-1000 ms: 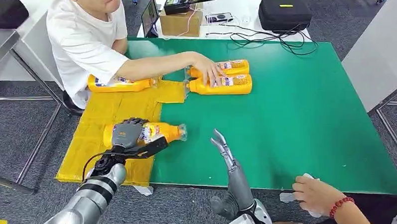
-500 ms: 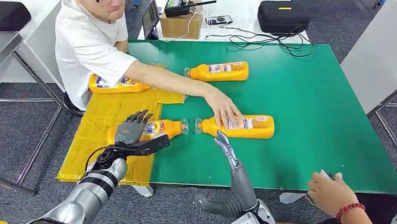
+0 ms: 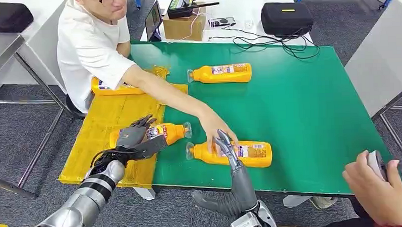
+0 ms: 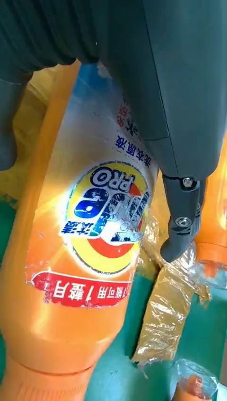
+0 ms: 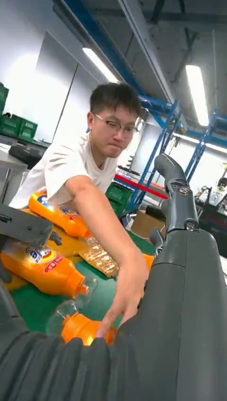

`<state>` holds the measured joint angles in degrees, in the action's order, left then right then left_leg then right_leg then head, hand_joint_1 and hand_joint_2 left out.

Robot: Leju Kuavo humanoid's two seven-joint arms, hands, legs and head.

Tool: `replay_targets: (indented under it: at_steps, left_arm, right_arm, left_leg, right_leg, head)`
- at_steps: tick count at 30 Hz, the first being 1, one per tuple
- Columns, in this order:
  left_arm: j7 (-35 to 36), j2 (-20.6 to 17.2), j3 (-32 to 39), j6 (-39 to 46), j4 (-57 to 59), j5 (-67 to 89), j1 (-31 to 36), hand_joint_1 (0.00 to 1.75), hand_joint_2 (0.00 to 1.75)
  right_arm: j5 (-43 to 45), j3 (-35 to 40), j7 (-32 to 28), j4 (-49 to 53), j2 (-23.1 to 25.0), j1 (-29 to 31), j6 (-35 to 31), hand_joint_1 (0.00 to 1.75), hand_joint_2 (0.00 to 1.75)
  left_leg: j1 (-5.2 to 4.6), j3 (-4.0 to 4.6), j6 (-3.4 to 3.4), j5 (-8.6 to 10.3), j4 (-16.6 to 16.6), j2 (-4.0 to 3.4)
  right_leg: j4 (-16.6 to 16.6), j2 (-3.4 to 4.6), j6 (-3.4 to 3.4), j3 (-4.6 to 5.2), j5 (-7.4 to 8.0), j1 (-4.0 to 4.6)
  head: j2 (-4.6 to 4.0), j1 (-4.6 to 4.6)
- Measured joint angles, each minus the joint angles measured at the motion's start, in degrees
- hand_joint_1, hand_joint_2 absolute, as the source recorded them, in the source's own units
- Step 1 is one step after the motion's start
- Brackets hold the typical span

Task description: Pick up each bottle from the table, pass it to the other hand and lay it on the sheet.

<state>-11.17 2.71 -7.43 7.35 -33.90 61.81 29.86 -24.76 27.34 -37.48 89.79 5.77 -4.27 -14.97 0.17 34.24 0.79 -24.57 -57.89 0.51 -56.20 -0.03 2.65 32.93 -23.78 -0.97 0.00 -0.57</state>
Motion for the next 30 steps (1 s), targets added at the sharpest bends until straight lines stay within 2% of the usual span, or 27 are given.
replay_targets:
  at_steps: [9, 15, 19, 21, 25, 30]
  left_arm:
    - [-0.2, -0.1, 0.3, -0.3, -0.6, -0.7, -0.5, 0.0, 1.75]
    - [-8.2, 1.6, 1.7, -4.2, -4.3, -13.9, -2.1, 0.0, 1.75]
    - [-11.4, 5.4, 2.2, 5.0, -15.8, -24.3, -7.4, 0.0, 1.75]
    - [-11.3, 6.7, 2.3, 7.0, -21.8, -29.4, -8.4, 0.0, 1.75]
    - [-19.6, 8.3, 2.8, 19.6, -37.3, -38.2, -10.5, 0.0, 1.75]
    - [-19.8, 8.5, 3.0, 19.1, -52.0, -43.9, -12.1, 0.0, 1.75]
  right_arm:
    - [0.0, 0.0, 0.0, -0.2, 0.2, 0.0, 0.0, 0.0, 1.75]
    - [0.6, 0.0, 0.1, -0.7, 0.1, 0.3, -0.7, 0.0, 1.75]
    - [0.8, -0.4, 0.0, -0.7, 0.1, 0.0, -0.7, 0.0, 1.75]
    - [0.1, -0.5, 0.2, -0.7, 0.1, 0.0, -0.6, 0.0, 1.75]
    - [-1.0, -0.4, 0.7, -0.7, 0.4, 0.2, -2.1, 0.0, 1.75]
    - [-1.1, -0.4, 1.1, -0.8, 0.4, 0.3, -3.3, 0.0, 1.75]
  left_leg:
    - [0.0, -0.05, 0.0, 0.0, 0.0, -0.01]
    - [0.0, -0.02, 0.03, 0.04, 0.0, 0.07]
    - [-0.02, 0.39, 0.08, 0.08, 0.0, -0.03]
    - [-0.04, 0.44, 0.08, 0.08, 0.0, -0.03]
    - [-0.01, 0.63, 0.08, 0.07, 0.0, -0.02]
    - [0.05, 0.7, 0.05, 0.05, 0.0, 0.0]
  right_leg:
    - [0.0, 0.0, 0.0, -0.05, 0.0, 0.0]
    - [0.0, -0.03, 0.0, 0.03, 0.0, -0.01]
    - [0.0, -0.01, 0.05, 0.4, 0.09, -0.03]
    - [0.0, -0.01, 0.05, 0.43, 0.09, -0.04]
    - [0.0, -0.01, 0.05, 0.65, 0.08, 0.0]
    - [0.0, -0.01, 0.02, 0.73, 0.03, 0.04]
  head:
    - [0.0, 0.0]
    - [0.0, -0.02]
    - [0.0, 0.02]
    - [0.0, 0.02]
    - [0.0, 0.02]
    - [0.0, 0.0]
